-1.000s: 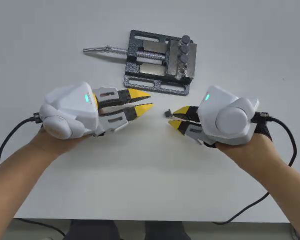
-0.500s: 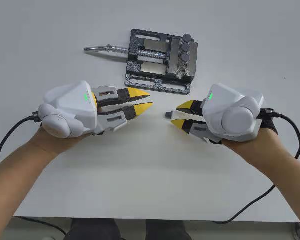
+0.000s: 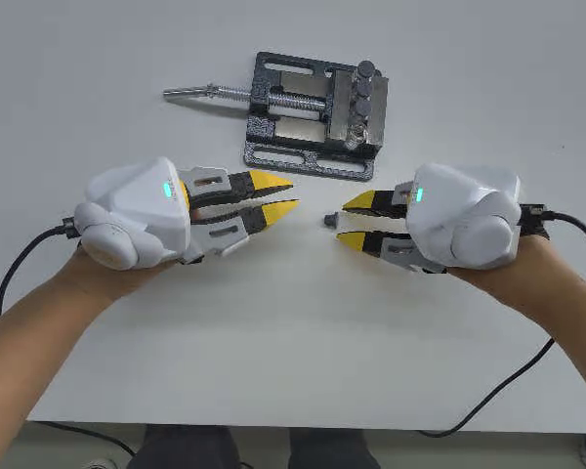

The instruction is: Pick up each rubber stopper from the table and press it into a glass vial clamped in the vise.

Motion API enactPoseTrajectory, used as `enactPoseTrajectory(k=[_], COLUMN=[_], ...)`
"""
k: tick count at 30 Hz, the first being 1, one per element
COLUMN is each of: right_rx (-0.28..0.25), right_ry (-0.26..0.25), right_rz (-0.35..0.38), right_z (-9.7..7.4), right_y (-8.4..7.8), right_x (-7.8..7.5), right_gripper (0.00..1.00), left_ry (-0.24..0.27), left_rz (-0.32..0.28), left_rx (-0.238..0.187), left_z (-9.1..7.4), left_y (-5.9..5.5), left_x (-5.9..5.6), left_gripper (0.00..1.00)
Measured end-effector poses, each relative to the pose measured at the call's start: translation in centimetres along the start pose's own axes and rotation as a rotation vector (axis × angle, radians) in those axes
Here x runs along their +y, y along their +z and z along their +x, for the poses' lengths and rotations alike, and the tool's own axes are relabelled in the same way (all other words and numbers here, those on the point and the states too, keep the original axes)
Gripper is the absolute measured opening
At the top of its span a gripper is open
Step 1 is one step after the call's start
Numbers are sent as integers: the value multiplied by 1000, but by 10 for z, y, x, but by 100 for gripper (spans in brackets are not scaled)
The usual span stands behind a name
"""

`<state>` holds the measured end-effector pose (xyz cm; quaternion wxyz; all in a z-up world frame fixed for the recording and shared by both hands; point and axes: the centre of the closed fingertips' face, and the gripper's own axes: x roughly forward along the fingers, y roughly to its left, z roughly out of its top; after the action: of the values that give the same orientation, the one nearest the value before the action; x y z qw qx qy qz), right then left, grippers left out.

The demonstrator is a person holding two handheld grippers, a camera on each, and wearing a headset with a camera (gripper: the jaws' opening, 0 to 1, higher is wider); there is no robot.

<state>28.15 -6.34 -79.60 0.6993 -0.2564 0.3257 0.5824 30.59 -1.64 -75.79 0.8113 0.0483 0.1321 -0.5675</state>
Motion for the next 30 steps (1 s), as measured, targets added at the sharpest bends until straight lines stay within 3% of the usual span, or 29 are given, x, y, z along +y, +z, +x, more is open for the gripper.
enactPoseTrajectory(k=[9, 30], right_rx=[-55, -87], right_ry=[49, 80], right_rz=[-50, -107], right_z=[2, 7], right_y=[0, 1], right_x=[2, 2], right_gripper=[17, 12], left_ry=[-10, -24], left_rz=[3, 8], left_rx=[18, 31], left_z=[2, 8], left_y=[-2, -2], left_x=[-2, -6], left_gripper=[6, 6])
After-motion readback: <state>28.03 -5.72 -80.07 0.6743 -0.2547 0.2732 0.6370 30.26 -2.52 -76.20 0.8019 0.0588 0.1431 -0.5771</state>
